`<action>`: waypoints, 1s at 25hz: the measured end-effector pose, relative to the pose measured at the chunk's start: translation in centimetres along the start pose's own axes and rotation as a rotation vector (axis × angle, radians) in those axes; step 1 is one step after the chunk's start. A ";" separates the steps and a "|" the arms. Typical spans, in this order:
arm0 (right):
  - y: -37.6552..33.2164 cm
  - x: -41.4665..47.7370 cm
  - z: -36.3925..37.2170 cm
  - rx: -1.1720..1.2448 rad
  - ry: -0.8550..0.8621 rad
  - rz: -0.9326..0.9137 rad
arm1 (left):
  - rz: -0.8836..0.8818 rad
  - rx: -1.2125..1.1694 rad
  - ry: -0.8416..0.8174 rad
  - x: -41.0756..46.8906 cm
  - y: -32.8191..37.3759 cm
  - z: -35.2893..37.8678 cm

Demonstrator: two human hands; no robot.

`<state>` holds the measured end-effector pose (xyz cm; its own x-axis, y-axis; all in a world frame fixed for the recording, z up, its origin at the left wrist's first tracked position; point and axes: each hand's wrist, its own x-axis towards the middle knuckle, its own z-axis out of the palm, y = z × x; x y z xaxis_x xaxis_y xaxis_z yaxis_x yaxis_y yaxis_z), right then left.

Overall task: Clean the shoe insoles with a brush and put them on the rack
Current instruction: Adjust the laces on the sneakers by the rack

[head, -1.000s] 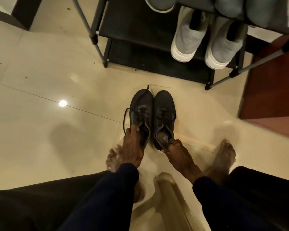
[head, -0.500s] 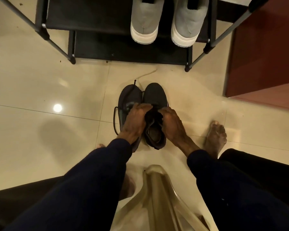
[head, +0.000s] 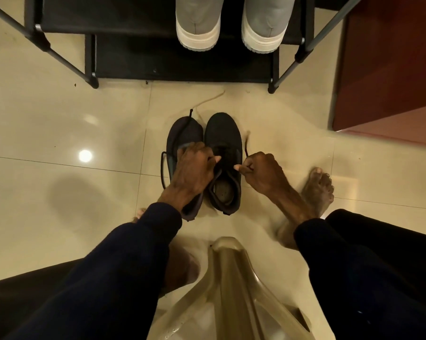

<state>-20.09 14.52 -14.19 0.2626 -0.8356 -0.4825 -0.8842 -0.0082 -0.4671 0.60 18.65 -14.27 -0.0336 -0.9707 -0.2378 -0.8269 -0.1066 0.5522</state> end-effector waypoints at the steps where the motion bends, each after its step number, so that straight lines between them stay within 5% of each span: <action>1: 0.1 0.0 -1.1 0.069 -0.027 0.046 | -0.048 -0.136 -0.026 0.0 0.0 -0.4; 4: -0.8 0.1 -3.2 0.444 -0.023 0.141 | -0.204 -0.571 -0.071 0.3 1.0 -0.8; 11: -4.8 0.7 -1.5 1.576 0.013 0.470 | -0.456 -1.136 0.185 0.4 4.0 -0.4; 18: -3.9 0.9 -1.1 1.536 -0.054 0.457 | -0.536 -1.246 -0.028 1.4 4.2 -0.7; 25: -2.6 0.7 -0.4 1.273 -0.093 0.345 | -0.523 -1.175 -0.018 1.6 3.4 0.5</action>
<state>-17.78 13.71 -13.05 0.1695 -0.6500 -0.7408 0.0547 0.7567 -0.6515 -2.50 16.86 -13.15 0.1278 -0.7543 -0.6440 0.2446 -0.6053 0.7575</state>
